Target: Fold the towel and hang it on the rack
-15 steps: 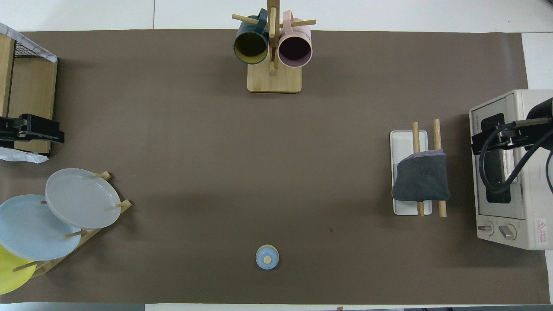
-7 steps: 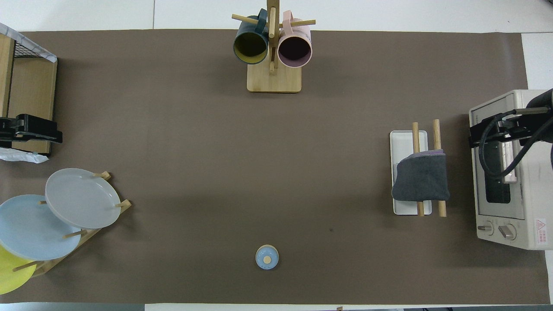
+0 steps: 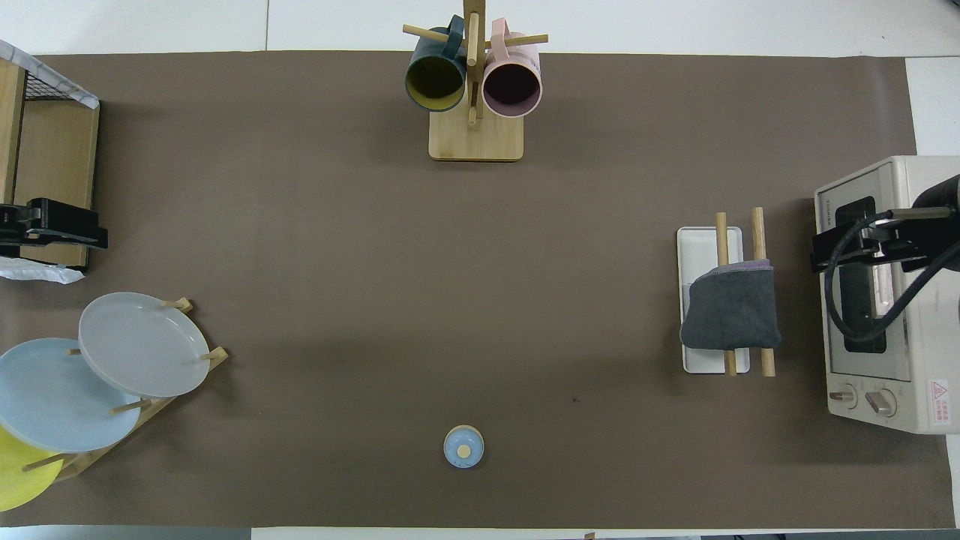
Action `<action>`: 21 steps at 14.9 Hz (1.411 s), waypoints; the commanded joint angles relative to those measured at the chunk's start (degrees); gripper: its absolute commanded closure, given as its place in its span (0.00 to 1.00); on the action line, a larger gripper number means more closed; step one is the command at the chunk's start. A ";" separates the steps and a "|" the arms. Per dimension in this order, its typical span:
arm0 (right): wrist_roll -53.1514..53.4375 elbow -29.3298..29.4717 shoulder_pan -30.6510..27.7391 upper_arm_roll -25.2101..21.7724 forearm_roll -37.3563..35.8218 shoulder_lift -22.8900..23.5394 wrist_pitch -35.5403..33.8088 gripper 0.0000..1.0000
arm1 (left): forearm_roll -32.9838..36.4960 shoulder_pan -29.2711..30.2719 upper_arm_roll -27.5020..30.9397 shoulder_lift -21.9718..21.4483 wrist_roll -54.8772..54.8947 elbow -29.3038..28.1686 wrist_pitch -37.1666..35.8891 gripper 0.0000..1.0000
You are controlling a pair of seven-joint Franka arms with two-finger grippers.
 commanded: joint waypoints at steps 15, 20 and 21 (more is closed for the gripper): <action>0.48 -0.42 -0.04 -0.96 -0.48 -0.64 1.91 0.00 | -0.19 -0.08 0.14 -0.93 -0.22 -0.34 -0.86 0.00; -0.13 -0.78 -1.80 -0.96 0.76 -0.64 2.88 0.00 | -0.19 -0.08 0.14 -0.93 -0.22 -0.34 -1.12 0.00; -0.14 -0.69 -1.80 -0.96 0.76 -0.55 2.97 0.00 | -0.19 -0.08 0.14 -0.93 -0.22 -0.34 -0.95 0.00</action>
